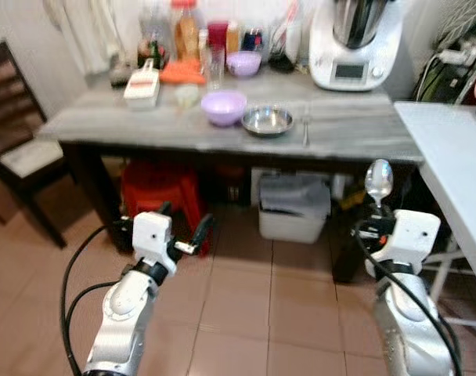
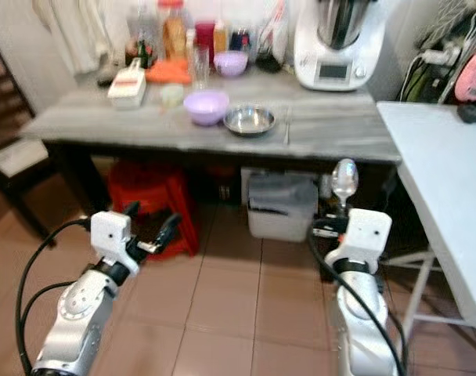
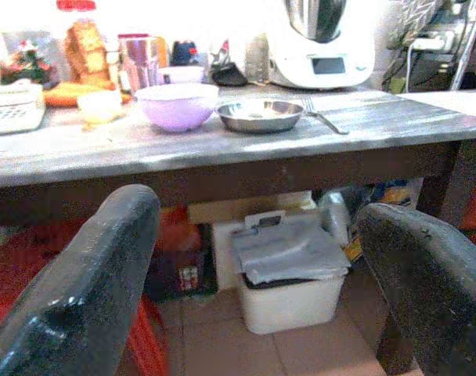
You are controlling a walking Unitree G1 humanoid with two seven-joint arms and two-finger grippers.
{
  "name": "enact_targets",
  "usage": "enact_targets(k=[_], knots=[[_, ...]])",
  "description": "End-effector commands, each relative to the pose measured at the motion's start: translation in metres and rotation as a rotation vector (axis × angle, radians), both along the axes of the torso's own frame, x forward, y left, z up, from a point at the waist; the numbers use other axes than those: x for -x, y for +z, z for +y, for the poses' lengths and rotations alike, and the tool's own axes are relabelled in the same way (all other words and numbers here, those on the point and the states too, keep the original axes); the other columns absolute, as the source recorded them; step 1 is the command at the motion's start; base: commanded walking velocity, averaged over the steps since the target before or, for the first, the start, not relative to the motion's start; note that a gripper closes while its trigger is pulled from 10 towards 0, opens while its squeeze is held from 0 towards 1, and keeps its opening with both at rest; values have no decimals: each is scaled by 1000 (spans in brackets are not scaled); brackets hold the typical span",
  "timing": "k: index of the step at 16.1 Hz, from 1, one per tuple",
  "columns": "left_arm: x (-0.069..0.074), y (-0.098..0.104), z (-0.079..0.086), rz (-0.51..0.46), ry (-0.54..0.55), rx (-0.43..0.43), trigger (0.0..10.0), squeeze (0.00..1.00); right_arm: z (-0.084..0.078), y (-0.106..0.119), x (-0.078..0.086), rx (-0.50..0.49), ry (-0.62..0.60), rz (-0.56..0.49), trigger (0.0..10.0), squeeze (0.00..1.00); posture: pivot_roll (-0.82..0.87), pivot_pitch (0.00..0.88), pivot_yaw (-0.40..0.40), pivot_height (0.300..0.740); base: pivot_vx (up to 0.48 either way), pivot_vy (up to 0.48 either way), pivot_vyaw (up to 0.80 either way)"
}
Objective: Setting the table
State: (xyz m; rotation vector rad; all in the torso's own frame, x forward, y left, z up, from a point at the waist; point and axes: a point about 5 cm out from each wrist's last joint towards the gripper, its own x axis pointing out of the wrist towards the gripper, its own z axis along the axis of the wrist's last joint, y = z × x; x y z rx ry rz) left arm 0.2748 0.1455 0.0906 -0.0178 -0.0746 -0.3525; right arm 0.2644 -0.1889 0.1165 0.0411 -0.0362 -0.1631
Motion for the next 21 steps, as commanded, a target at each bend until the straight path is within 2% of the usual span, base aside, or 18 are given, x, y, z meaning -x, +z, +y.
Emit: enact_targets(k=[1,5,9,21], knots=[[0,1,2,1,-7,-11,10000,0,5,6,-1,-1,16,-25,10000,0,5,0,20,740,480,0,0],[2,1,0,5,-15,-9,10000,0,6,5,-1,-5,20,-24,10000,0,5,0,21,740,480,0,0],[3,0,-2,9,-22,-8,10000,0,8,4,-1,-9,20,-24,10000,0,6,0,23,740,480,0,-658],[7,-1,-5,21,-29,-9,10000,0,10,5,0,8,37,-27,10000,0,5,0,26,740,473,0,0]])
